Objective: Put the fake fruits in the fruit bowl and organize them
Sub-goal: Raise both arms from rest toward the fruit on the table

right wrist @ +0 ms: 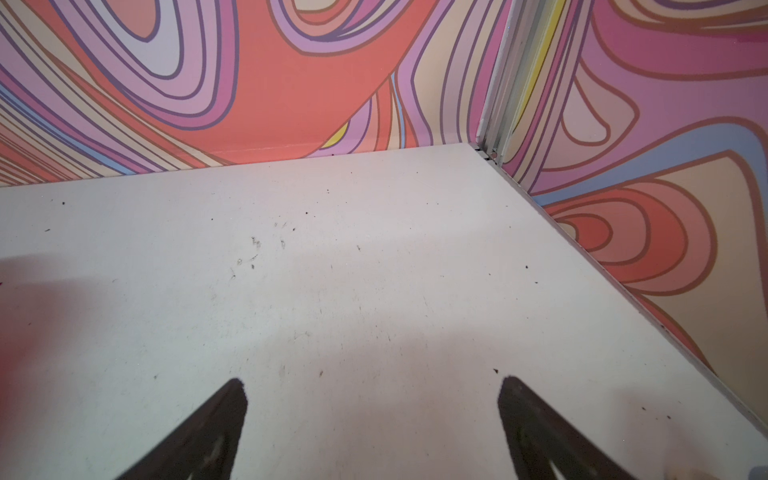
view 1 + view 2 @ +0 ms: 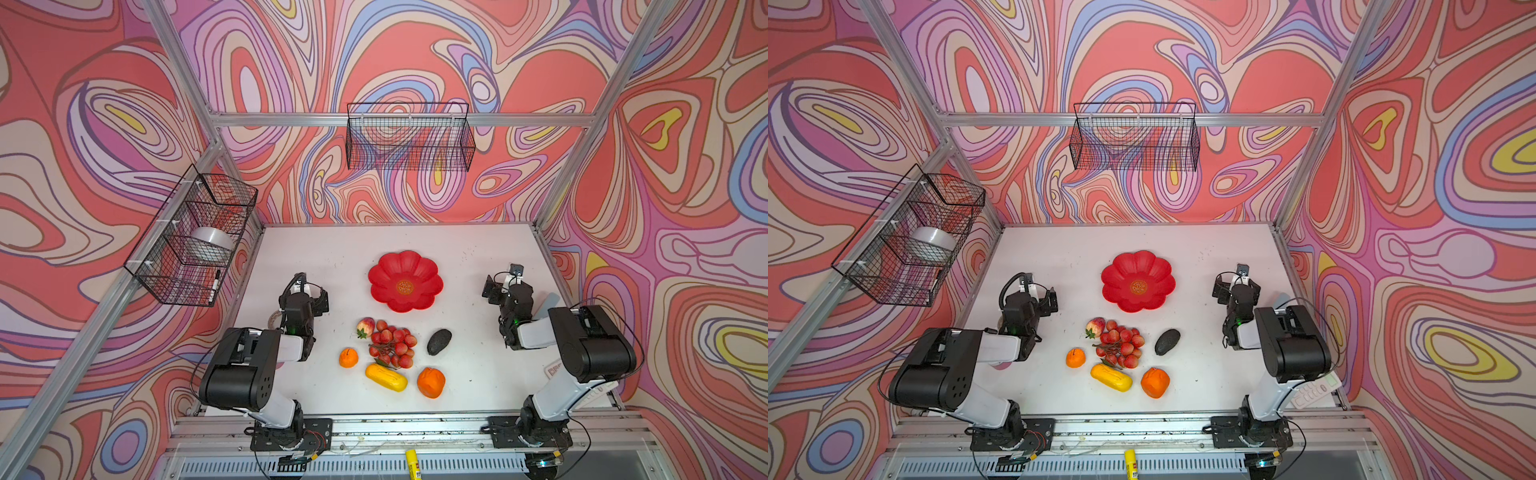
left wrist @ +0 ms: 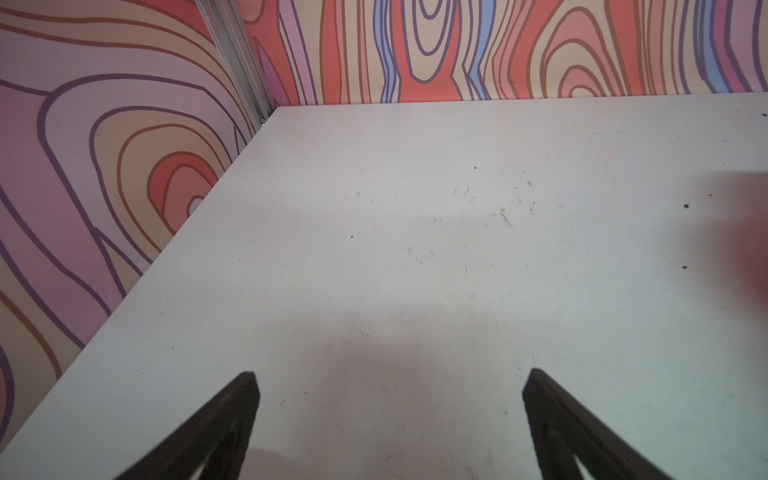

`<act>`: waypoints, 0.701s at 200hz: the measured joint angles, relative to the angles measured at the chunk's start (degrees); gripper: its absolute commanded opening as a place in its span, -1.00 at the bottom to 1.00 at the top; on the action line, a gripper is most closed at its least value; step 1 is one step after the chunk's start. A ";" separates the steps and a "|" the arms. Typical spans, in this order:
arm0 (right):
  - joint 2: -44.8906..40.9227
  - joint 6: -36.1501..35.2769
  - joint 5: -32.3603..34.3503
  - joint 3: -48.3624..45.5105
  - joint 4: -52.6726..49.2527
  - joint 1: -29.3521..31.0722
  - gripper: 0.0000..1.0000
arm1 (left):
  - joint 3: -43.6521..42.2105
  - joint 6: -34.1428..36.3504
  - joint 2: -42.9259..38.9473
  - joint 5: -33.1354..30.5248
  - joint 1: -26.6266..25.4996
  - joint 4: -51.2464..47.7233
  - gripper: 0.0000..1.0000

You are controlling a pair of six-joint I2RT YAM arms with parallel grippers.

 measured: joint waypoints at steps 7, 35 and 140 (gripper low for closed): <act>0.00 0.00 0.00 0.00 0.00 0.00 0.95 | 0.00 0.02 0.00 0.07 0.15 -0.02 0.96; -2.62 0.04 0.11 1.20 -6.01 0.00 0.97 | -0.04 -0.04 -1.49 0.11 0.26 -1.29 0.91; -21.75 29.18 -5.95 27.89 -71.34 14.51 0.62 | 16.04 -14.08 -34.99 -4.96 0.26 -49.92 1.00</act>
